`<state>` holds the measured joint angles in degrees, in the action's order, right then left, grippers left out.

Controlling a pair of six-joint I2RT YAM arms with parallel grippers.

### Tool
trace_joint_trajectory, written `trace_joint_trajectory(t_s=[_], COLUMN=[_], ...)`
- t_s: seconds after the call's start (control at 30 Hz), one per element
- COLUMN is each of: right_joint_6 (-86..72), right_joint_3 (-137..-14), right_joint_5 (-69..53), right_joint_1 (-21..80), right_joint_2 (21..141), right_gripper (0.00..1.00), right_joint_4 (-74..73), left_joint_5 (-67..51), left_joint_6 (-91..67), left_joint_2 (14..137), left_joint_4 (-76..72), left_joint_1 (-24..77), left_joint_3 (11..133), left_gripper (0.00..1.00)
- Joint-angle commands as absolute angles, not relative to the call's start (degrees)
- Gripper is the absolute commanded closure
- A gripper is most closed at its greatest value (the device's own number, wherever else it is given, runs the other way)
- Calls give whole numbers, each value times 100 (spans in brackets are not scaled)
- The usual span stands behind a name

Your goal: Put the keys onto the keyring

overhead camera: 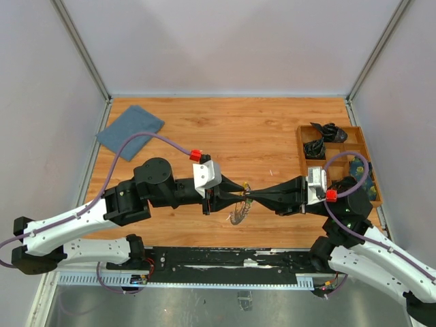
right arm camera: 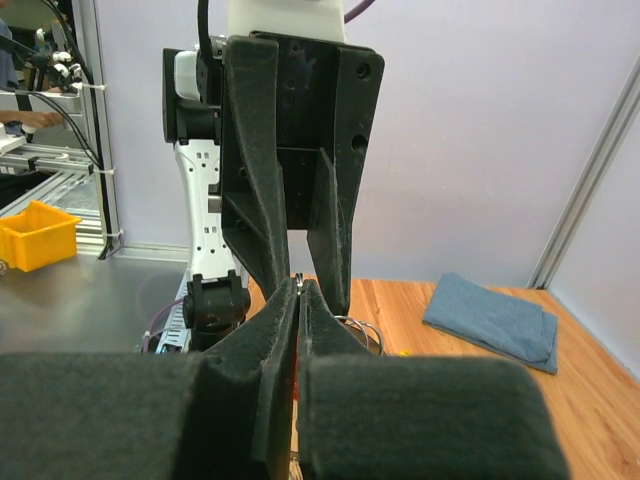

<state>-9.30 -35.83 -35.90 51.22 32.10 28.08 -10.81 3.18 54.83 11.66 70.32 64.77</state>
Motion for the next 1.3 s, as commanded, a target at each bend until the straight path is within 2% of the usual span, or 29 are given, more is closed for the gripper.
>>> trace_joint_trajectory(t_s=[0.0, 0.33, 0.4, 0.47, 0.53, 0.73, 0.8, 0.9, 1.0, 1.13, 1.27], right_joint_6=[-957, -924, -923, -903, -890, -893, -855, -539, -75, 394, 654], right_joint_3=[-3797, -3722, -3711, -3713, -3721, -3722, -3753, -3968, -4217, -4426, -4347], right_joint_5=[-3672, -3666, -3657, -3649, -3639, -3618, -3604, -3552, -3373, -2898, -2530], right_joint_1=[5212, 5212, 5212, 5212, 5212, 5212, 5212, 5212, 5212, 5212, 5212], right_joint_2=[3118, 3086, 3069, 3057, 3038, 3012, 2966, 2850, 2726, 2655, 2695], right_gripper=[100, 100, 100, 100, 100, 99, 96, 78, 67, 62, 63], right_joint_4=[3234, 3181, 3179, 3162, 3143, 3056, 2893, 2202, 1283, 241, -119], left_joint_5=[-1207, -1300, -1301, -1285, -1291, -1212, -1052, -831, -606, -285, -124], left_joint_6=[249, 202, 204, 210, 210, 225, 234, 337, 462, 534, 557], left_joint_2=[5488, 5531, 5528, 5528, 5528, 5521, 5524, 5610, 5786, 6231, 6736], left_joint_4=[835, 701, 696, 710, 735, 885, 1097, 1700, 2537, 3778, 4884], left_joint_1=[7076, 7076, 7077, 7075, 7078, 7081, 7078, 7083, 7076, 7076, 7075], left_joint_3=[6375, 6372, 6372, 6368, 6369, 6406, 6491, 6764, 7145, 7729, 8275], left_gripper=[70, 79, 85, 95, 99, 99, 99, 100, 100, 99, 99])
